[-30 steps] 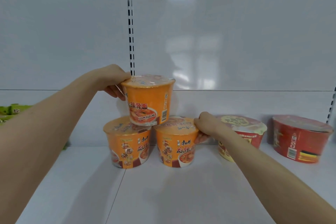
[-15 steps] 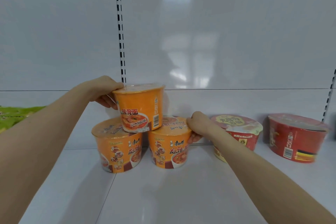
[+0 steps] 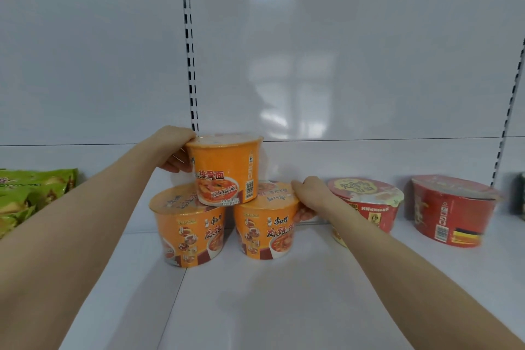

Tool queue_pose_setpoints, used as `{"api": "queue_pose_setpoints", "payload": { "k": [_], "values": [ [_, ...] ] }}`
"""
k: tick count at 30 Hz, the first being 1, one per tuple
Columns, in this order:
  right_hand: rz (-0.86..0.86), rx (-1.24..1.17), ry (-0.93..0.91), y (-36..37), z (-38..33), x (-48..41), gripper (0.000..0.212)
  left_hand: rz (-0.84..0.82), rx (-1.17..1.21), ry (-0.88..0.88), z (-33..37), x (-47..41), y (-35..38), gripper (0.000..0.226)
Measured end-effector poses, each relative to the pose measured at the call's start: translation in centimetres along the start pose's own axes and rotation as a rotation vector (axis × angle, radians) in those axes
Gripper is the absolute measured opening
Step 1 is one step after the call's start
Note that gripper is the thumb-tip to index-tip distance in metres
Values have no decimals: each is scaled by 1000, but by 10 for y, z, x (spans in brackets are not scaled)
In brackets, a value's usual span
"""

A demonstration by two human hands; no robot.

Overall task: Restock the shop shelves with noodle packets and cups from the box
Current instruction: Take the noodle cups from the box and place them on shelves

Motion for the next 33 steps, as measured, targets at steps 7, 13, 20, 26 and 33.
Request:
{"api": "queue_pose_setpoints", "payload": {
  "k": [7,13,20,26,33],
  "values": [
    [64,-28,-59,-9,3,26,37,158,168,55,-11,7,-9,52],
    [105,255,-187,-15,-2,53,25,439,-287,273,-3,44,-29,57],
    [133,496,-376,-31,-14,82,25,503,-590,430,21,128,-29,40],
    [107,491,-586,-30,-21,112,26,496,-695,367,3,223,4,32],
    [21,418,-852,3,-45,170,24,508,-719,159,-53,315,26,30]
  ]
}}
Point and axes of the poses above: each hand's wrist, its own x-axis away from the middle knuckle, its own y-axis out of the palm, z = x × y, the point moved 6 cm from there along -x, towards the middle knuckle, and after that the axes turned 4 degrees about -z, right-handed, at the moved point
